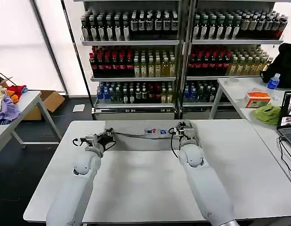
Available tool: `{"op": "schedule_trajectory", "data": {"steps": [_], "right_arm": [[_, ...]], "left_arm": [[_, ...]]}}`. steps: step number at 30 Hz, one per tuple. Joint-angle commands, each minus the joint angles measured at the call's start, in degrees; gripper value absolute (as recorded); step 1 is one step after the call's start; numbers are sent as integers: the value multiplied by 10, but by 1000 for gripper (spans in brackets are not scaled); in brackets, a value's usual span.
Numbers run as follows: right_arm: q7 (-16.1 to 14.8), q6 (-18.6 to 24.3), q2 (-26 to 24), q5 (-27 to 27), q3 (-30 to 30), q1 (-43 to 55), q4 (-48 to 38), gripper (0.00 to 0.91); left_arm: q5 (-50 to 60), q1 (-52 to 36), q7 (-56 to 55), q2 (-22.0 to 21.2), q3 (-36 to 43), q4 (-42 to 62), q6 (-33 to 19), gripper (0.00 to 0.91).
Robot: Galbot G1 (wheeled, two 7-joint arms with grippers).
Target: Fold and organize the clothes.
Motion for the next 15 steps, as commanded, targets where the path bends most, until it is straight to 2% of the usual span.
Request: {"op": "schedule_trajectory", "data": {"steps": [1, 6, 9, 15], "right_arm": [[4, -2, 10, 18, -5, 19, -28, 907], [44, -2, 26, 66, 2, 23, -7, 907], [54, -11, 21, 86, 2, 15, 23, 907], [69, -32, 6, 93, 4, -23, 85, 907]], "left_arm": [[-5, -5, -6, 4, -3, 0, 10, 907], [-20, 6, -16, 12, -11, -32, 27, 907], [-23, 12, -20, 15, -12, -50, 36, 907], [-22, 30, -23, 13, -11, -79, 46, 907]]}}
